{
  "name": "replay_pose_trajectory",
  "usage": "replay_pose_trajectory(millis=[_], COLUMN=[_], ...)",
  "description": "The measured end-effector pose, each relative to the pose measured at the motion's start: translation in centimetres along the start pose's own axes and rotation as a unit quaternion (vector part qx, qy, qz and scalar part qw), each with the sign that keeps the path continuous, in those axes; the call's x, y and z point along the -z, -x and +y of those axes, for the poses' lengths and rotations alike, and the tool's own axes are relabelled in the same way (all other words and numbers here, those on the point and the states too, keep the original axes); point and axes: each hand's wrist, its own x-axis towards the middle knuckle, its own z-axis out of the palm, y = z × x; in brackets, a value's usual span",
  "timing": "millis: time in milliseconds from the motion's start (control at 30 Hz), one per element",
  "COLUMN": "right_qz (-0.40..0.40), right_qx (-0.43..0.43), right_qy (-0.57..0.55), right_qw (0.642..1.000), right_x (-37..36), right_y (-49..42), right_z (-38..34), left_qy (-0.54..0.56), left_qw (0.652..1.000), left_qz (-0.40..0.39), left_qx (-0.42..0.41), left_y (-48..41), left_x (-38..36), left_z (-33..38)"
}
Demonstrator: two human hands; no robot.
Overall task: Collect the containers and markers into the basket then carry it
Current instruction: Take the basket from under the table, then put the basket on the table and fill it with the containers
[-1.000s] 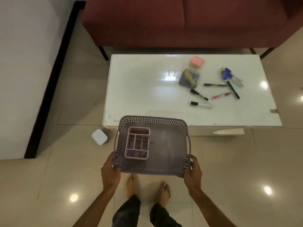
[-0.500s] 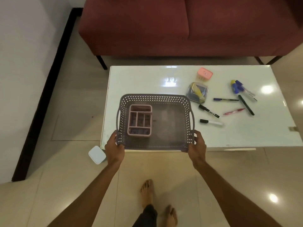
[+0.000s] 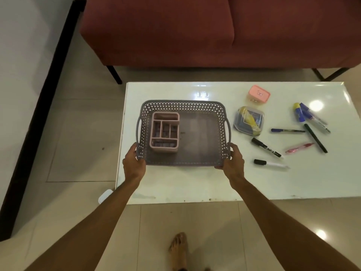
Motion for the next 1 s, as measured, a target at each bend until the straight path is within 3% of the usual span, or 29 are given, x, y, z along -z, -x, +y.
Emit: replay_pose_trajectory(millis=[333,467,567,633,733,867,1000], right_qz=[-0.009,0.010,0.029,0.040,0.052,0.067,0.068], right_qx=[-0.019,-0.024,-0.023,-0.008,0.001,-0.003,-0.022], right_qy=[0.024,0.005,0.002,-0.002,-0.017,-0.035,-0.084], right_qw=[0.999,1.000,0.999,0.999,0.999,0.997,0.994], right_x=[0.4,1.3,2.2,3.4,5.7,10.0,14.2], right_y=[-0.1,0.6,1.3,1.8,2.0,0.1,-3.7], right_z=[1.5,1.8,1.6,1.1,-0.1,-2.0,-2.9], left_qy=[-0.003,-0.027,-0.064,-0.061,-0.049,-0.026,-0.030], left_qw=[0.998,1.000,0.993,0.988,0.984,0.976,0.971], left_qz=[-0.059,0.000,0.070,0.077,0.040,-0.064,-0.153], left_qx=[0.009,0.003,-0.070,-0.115,-0.169,-0.207,-0.181], left_y=[0.5,2.8,5.9,8.2,10.5,11.9,11.7], left_x=[0.8,1.1,0.9,0.1,-2.1,-6.7,-13.0], left_z=[-0.6,0.2,1.5,3.4,6.6,12.0,17.0])
